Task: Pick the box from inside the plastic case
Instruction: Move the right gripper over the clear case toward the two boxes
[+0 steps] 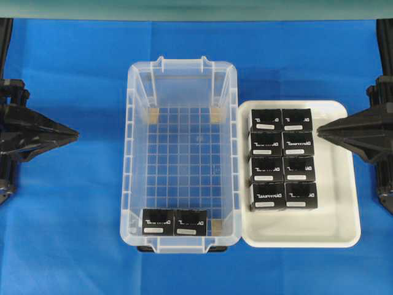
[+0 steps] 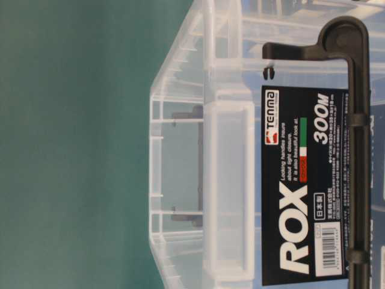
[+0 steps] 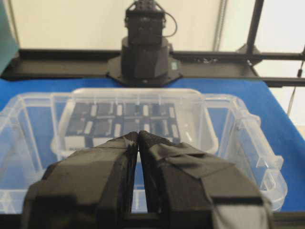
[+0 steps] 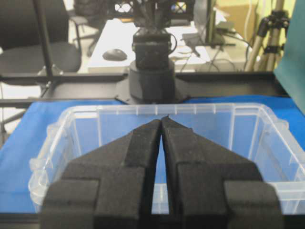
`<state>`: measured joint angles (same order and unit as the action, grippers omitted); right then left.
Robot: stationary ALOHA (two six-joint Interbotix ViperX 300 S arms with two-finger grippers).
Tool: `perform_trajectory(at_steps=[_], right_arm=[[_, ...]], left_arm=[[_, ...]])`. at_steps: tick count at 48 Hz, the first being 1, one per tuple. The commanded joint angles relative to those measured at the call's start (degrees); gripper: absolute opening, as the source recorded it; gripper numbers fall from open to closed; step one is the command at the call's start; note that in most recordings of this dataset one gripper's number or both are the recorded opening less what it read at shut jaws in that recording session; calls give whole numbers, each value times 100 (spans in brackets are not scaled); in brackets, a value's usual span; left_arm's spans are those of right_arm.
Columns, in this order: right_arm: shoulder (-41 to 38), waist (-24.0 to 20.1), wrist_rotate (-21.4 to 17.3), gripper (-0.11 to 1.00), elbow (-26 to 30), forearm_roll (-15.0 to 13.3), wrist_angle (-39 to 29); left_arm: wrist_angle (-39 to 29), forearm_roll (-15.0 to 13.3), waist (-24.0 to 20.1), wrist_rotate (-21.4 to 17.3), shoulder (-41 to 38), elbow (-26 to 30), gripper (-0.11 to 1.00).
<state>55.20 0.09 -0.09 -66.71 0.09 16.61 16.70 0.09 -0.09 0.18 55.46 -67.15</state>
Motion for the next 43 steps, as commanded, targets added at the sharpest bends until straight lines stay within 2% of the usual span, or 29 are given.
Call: perform_trajectory(at_steps=[1, 4, 6, 8, 16, 30, 43], right_arm=[[-53, 0, -79, 14, 167, 53, 9], [-149, -9, -141, 15, 360, 369, -220], [-264, 0, -255, 9, 501, 562, -483], [-360, 18, -360, 3, 686, 642, -703], [-896, 18, -721, 0, 1573, 650, -1793], [-2883, -88, -1301, 0, 3665, 659, -4280], [-4570, -167, -1292, 0, 5493, 668, -6205]], left_arm=[[-123, 79, -35, 88, 0, 149, 14], [-360, 88, -35, 132, 35, 202, 9], [-510, 79, -35, 132, 53, 255, 2], [-668, 79, -35, 132, 88, 290, -2], [-1204, 79, -35, 141, 272, 369, -6], [-1608, 79, -44, 149, 299, 466, -5], [-1688, 79, -53, 158, 325, 483, -5]])
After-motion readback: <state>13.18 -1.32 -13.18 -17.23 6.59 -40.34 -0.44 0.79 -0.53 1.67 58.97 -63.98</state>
